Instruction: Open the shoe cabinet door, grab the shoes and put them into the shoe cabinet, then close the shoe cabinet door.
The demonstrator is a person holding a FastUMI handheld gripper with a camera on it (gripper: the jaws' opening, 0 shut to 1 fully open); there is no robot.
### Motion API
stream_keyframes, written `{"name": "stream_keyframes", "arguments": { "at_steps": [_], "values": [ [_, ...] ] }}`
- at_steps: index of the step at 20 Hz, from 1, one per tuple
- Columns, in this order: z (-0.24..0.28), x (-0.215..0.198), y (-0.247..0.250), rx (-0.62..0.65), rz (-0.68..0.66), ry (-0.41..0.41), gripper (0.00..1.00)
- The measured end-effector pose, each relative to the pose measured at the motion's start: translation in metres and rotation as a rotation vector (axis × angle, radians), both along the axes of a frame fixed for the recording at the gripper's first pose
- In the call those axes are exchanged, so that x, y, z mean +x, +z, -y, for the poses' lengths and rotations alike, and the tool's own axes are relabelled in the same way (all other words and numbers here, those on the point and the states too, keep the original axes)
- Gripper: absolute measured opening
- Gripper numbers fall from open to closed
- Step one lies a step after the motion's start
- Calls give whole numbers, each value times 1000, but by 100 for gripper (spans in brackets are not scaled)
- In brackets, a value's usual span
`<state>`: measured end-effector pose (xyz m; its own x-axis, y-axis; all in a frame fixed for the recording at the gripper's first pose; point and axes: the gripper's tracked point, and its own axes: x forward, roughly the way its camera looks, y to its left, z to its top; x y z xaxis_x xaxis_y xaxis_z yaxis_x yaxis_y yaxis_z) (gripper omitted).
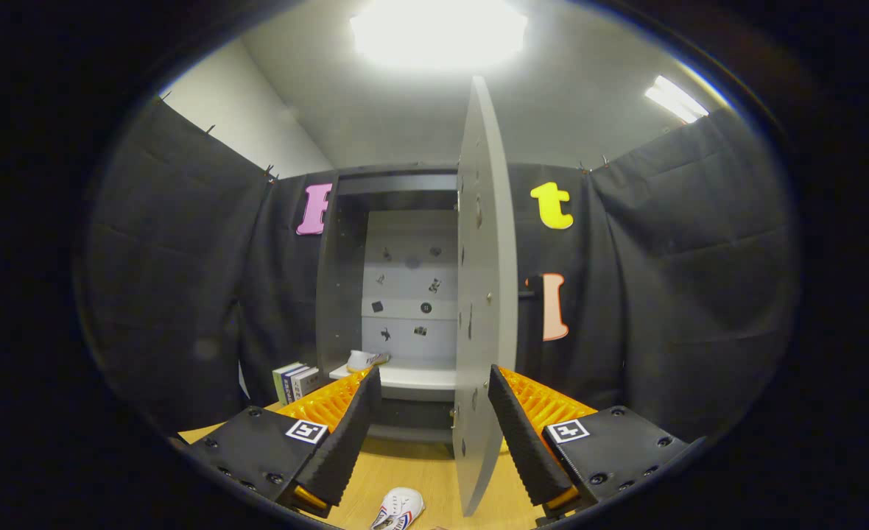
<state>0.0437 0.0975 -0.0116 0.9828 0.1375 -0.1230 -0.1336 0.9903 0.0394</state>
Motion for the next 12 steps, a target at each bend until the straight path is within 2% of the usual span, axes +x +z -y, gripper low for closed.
{"name": "stream_keyframes", "arguments": {
  "at_steps": [3, 8, 12],
  "values": [
    [-30, 1, -55, 4, -128, 45, 96],
    [-56, 2, -146, -19, -337, 91, 97],
    [-62, 4, -211, -23, -461, 96, 97]
  ]
}}
